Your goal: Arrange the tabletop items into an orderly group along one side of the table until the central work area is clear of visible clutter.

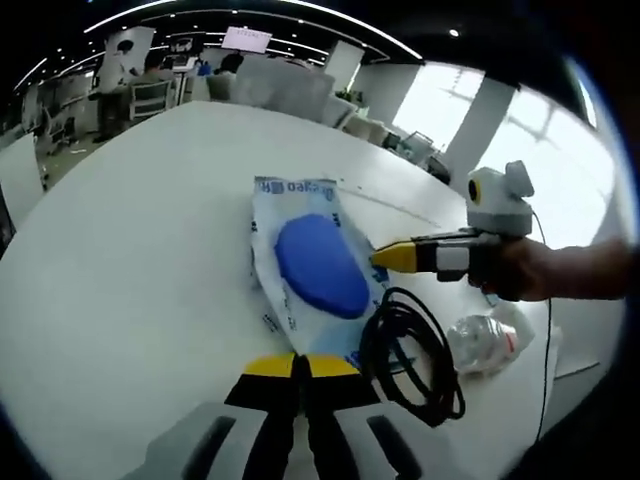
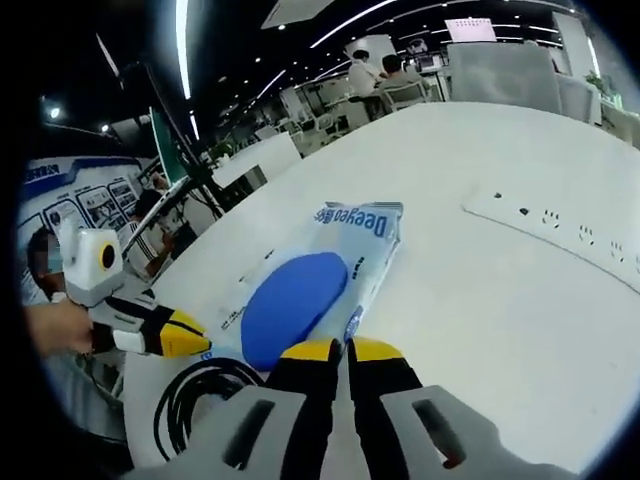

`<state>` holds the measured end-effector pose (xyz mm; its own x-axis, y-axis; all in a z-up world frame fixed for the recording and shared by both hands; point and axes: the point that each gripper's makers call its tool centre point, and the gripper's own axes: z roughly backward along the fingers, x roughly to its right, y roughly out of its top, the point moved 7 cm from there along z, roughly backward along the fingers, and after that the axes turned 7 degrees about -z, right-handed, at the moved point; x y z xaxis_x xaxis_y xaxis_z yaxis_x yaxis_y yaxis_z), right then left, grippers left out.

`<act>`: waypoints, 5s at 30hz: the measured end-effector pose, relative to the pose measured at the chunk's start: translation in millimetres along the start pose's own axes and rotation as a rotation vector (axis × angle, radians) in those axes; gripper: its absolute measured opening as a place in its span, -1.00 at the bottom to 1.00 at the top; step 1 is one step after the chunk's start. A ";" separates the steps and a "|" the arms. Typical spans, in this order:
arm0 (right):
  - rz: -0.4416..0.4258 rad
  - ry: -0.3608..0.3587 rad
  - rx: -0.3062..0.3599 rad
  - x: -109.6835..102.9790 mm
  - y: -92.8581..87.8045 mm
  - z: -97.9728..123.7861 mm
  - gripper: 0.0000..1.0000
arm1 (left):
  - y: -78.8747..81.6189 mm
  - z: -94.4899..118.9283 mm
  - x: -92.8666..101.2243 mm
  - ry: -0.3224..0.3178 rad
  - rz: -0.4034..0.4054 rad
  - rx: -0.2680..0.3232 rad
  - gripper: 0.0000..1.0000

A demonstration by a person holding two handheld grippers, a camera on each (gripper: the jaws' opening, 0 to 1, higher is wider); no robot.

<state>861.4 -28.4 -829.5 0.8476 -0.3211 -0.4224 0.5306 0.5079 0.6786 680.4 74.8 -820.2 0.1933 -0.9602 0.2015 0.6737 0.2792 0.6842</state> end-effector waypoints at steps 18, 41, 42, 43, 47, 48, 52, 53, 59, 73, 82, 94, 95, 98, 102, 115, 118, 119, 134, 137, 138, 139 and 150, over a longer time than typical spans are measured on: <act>0.117 0.027 0.060 -11.7 19.9 8.7 -1.00 | 14.6 13.4 -2.2 0.023 -0.043 0.030 -1.00; 0.160 0.032 0.166 -35.3 49.2 34.2 -1.00 | 50.7 52.3 1.9 0.058 -0.086 0.120 -1.00; 0.161 0.031 0.171 -36.1 50.7 34.7 -1.00 | 52.6 54.5 2.1 0.064 -0.091 0.125 -1.00; 0.168 0.031 0.178 -37.7 52.8 35.8 -1.00 | 54.0 55.9 3.0 0.067 -0.095 0.129 -1.00; 0.182 0.029 0.205 -44.3 60.5 40.5 -1.00 | 59.4 63.3 2.9 0.083 -0.106 0.149 -1.00; 0.186 0.029 0.212 -46.2 62.6 42.0 -1.00 | 61.0 64.6 2.1 0.087 -0.110 0.154 -1.00; 0.192 0.023 0.250 -48.0 70.1 46.5 -1.00 | 71.1 71.6 1.7 0.090 -0.123 0.168 -1.00; 0.180 0.024 0.250 -49.5 72.2 49.3 -1.00 | 73.3 73.0 1.4 0.089 -0.126 0.170 -1.00; 0.177 0.011 0.267 -50.4 73.0 59.3 -1.00 | 81.9 78.4 4.2 0.074 -0.164 0.175 -1.00; 0.080 -0.051 0.336 -37.5 54.0 110.6 -1.00 | 102.9 66.1 23.1 -0.024 -0.233 0.160 -1.00; 0.025 -0.093 0.356 -24.1 34.7 137.8 -1.00 | 116.1 47.1 44.3 -0.083 -0.264 0.145 -1.00; -0.072 -0.123 0.402 -12.6 8.8 169.7 -1.00 | 135.8 19.4 66.7 -0.143 -0.325 0.132 -1.00; -0.075 -0.125 0.402 -12.2 7.2 170.7 -1.00 | 136.9 17.9 68.1 -0.145 -0.327 0.132 -1.00; -0.084 -0.128 0.401 -11.0 0.4 174.5 -1.00 | 141.6 11.5 72.2 -0.157 -0.334 0.126 -1.00; -0.104 -0.137 0.405 -9.2 -7.6 180.0 -1.00 | 145.2 4.6 81.5 -0.175 -0.354 0.112 -1.00; -0.140 -0.168 0.395 -3.1 -28.4 186.8 -1.00 | 156.0 -18.2 107.8 -0.222 -0.407 0.074 -1.00; -0.150 -0.170 0.387 -1.5 -33.7 186.7 -1.00 | 157.3 -27.2 110.0 -0.231 -0.419 0.058 -1.00; -0.145 -0.175 0.380 -0.4 -35.9 186.4 -1.00 | 158.0 -31.3 111.4 -0.238 -0.424 0.052 -1.00; -0.196 -0.212 0.311 18.3 -60.6 183.9 -1.00 | 162.1 -75.4 131.1 -0.294 -0.512 -0.030 -1.00; -0.212 -0.219 0.302 22.0 -64.4 181.3 -1.00 | 161.1 -82.2 132.0 -0.297 -0.520 -0.046 -1.00; -0.216 -0.221 0.300 23.8 -65.5 179.5 -1.00 | 160.6 -83.8 132.0 -0.299 -0.519 -0.051 -1.00; -0.223 -0.229 0.291 25.8 -67.6 177.4 -1.00 | 160.1 -86.4 131.6 -0.297 -0.520 -0.057 -1.00; -0.223 -0.238 0.255 29.4 -77.5 167.5 -1.00 | 158.3 -105.7 134.1 -0.301 -0.547 -0.098 -1.00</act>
<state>844.6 -211.0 -793.8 0.6716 -0.5918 -0.4459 0.6582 0.2000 0.7258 888.4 -10.1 -758.9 -0.3973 -0.9168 0.0395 0.6835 -0.2669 0.6794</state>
